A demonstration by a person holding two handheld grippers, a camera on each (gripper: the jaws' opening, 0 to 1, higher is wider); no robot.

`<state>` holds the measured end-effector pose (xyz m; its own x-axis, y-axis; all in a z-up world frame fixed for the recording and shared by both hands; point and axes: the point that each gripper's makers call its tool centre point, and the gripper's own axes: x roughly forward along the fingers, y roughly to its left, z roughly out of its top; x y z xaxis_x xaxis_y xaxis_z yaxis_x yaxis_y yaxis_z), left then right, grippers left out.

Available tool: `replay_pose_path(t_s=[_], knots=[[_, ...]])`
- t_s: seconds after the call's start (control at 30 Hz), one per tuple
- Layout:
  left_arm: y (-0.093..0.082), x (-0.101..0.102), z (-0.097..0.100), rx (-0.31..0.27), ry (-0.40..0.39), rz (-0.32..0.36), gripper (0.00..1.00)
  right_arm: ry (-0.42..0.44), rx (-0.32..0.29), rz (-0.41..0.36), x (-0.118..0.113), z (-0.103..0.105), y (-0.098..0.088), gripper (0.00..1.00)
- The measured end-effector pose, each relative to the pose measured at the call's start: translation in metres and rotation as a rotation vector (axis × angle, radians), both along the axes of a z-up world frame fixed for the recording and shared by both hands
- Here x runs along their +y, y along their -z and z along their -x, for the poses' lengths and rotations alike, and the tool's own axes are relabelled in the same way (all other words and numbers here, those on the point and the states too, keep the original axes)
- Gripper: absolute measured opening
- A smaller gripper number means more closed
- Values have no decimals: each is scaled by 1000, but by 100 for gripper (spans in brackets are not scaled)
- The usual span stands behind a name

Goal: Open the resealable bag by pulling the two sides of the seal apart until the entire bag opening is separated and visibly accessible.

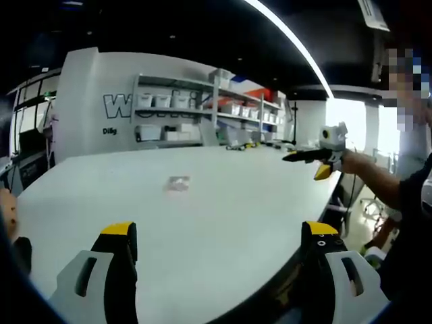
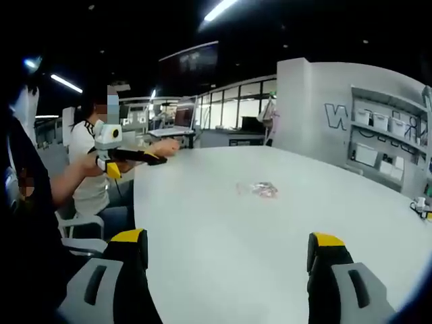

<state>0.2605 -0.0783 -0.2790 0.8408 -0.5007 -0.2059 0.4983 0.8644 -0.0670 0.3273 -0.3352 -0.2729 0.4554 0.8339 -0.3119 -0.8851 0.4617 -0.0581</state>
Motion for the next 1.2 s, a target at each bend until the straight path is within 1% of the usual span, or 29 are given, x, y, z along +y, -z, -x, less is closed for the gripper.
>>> replay_pose_path(t_s=[1.2], knots=[[2,-1,1,5,-2,-2,100,-7,4,4,2,2,1,100]])
